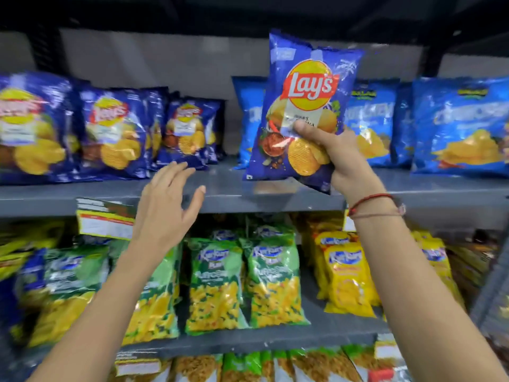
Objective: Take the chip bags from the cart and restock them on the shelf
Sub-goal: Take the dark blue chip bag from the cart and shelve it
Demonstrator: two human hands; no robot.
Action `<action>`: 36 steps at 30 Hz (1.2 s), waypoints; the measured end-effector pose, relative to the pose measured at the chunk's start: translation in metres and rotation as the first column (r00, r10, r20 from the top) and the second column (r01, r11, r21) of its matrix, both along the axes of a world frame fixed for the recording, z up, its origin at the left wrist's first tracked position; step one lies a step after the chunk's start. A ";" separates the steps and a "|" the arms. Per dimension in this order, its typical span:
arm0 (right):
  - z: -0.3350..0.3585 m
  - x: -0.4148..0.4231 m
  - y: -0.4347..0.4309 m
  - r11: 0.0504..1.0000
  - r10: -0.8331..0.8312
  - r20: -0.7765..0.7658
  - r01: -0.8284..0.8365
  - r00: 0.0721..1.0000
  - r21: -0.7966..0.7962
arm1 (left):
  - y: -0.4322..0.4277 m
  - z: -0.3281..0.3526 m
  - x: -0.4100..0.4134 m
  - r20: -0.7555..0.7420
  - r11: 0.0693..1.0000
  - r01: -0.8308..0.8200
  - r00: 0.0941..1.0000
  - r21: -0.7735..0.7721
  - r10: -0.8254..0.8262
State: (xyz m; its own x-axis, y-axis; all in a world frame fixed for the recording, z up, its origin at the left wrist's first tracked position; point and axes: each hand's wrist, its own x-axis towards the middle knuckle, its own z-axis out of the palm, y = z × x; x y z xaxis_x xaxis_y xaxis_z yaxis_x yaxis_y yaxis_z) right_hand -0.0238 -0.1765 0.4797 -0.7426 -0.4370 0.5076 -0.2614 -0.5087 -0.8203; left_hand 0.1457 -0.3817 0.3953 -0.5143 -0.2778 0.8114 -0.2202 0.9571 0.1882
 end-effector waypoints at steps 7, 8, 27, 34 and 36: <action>0.014 0.016 -0.112 0.985 0.168 0.004 -0.168 0.986 0.047 | -0.041 -0.013 0.022 0.156 0.990 -0.140 0.978 0.015 0.136; 0.015 0.017 -0.126 0.982 0.183 0.000 -0.182 0.983 0.050 | -0.044 -0.013 0.023 0.170 0.988 -0.154 0.974 -0.003 0.152; -0.022 -0.013 -0.254 0.961 0.097 0.129 -0.127 0.987 0.246 | -0.051 -0.027 0.024 0.092 0.991 -0.136 0.987 0.001 0.135; -0.024 -0.022 -0.256 0.949 0.086 0.141 -0.125 0.986 0.290 | -0.054 -0.029 0.021 0.053 0.989 -0.144 0.988 -0.028 0.145; -0.025 -0.020 -0.251 0.943 0.099 0.133 -0.136 0.986 0.304 | -0.054 -0.030 0.020 0.044 0.989 -0.145 0.988 -0.033 0.147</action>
State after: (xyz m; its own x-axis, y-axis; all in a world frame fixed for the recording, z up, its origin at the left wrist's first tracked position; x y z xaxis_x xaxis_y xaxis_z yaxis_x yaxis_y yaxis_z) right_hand -0.0443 -0.4270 0.4543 -0.7211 -0.6471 0.2475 -0.1108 -0.2450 -0.9632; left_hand 0.1662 -0.4359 0.3654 -0.5072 -0.3288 0.7966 -0.3657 0.9191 0.1466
